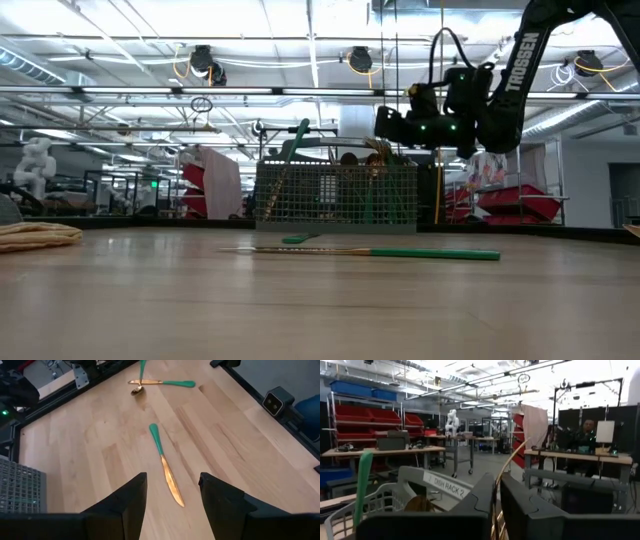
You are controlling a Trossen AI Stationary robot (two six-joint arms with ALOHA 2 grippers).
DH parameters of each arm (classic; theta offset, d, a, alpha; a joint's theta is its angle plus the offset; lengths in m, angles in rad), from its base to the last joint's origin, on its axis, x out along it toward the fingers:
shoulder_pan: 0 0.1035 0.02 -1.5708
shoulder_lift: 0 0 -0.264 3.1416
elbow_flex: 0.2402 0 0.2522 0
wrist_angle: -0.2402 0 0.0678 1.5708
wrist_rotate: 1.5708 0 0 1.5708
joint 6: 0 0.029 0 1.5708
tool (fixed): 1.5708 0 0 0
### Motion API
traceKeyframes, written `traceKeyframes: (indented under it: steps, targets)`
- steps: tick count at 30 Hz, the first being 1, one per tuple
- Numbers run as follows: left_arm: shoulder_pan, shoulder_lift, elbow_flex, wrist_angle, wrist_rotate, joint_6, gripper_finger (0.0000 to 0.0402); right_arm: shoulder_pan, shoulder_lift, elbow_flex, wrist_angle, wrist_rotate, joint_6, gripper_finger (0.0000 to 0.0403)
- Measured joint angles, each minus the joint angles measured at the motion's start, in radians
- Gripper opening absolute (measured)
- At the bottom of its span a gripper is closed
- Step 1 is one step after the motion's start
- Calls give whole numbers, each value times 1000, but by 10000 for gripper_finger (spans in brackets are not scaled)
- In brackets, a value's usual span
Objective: Sort silverware
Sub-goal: Put the green fork into the gray silverware holder, then put the green spoon into the gray silverware holder
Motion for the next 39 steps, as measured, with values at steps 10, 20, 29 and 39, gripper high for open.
traceKeyframes:
  steps: [10,20,29,39]
  targets:
    - [0,0,0,-11,0,-1,190,2,-39,0,-25,0,50,93]
    - [-7,-1,0,-13,13,-25,190,40,-303,-1,-349,-47,9,140]
    - [-19,-5,-60,36,131,28,190,180,-815,1,-966,-387,175,150]
    - [4,-5,-276,287,175,-20,190,597,-995,-1,-1968,-215,621,149]
